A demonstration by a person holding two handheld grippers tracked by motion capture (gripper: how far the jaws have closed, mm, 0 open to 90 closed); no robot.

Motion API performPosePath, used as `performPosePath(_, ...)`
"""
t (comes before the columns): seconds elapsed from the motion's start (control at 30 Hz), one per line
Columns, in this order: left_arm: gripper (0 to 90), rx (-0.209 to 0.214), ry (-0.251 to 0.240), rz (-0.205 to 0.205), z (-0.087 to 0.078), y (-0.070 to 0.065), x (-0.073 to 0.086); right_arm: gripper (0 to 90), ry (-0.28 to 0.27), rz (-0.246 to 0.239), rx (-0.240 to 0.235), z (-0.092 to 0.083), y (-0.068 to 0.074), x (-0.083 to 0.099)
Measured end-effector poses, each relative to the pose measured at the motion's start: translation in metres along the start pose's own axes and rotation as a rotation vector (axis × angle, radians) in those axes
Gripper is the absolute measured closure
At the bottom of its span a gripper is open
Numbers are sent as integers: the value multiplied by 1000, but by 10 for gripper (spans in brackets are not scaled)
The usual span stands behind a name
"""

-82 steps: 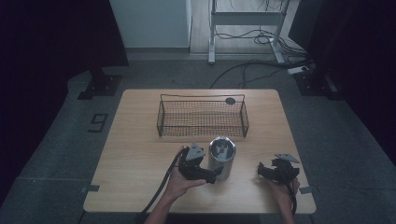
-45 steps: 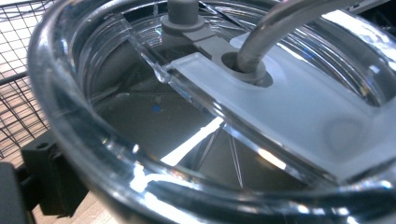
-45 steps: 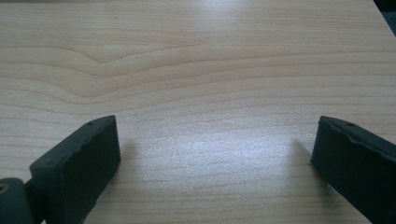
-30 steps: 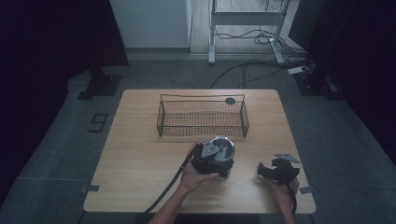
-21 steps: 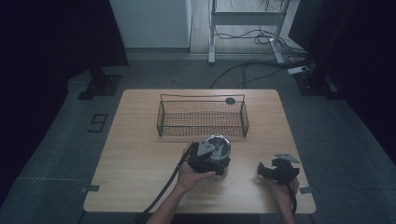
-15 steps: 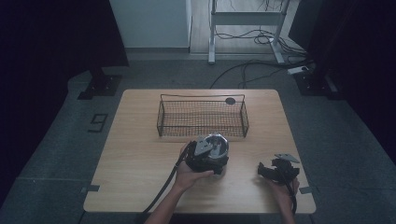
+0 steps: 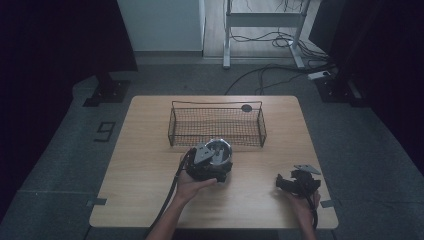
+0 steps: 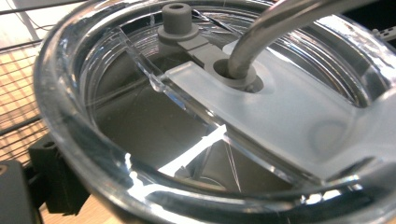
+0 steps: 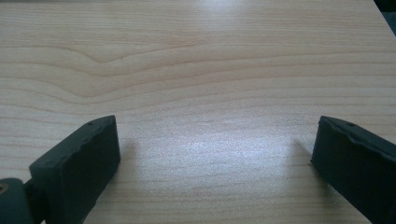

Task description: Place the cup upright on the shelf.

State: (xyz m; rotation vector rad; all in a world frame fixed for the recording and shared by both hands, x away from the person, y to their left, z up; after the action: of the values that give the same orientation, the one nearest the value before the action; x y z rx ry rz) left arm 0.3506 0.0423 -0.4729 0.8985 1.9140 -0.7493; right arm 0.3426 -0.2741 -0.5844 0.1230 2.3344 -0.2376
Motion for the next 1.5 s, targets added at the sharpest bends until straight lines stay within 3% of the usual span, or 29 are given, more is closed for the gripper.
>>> performPosePath(0.67,37,-59,-49,-32,-30,25,-9,9,0,0,0,0,0,0)
performPosePath(1.13,38,-70,-66,-46,-39,34,-16,9,0,5,5,0,0,0)
performPosePath(1.5,38,-87,-75,-34,-42,39,-27,10,0,8,7,0,0,0)
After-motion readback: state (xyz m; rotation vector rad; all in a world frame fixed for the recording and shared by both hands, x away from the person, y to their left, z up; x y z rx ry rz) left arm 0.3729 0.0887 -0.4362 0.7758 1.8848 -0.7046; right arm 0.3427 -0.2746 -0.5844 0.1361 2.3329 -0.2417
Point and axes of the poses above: each handheld gripper's, and its own axes: z roughly forward along the jaws, x roughly out of its underside, y roughly to its left, the point moved 4 cm from there along z, roughly forward along the jaws, and after that the axes turned 12 degrees about x, right-handed, at the moved point
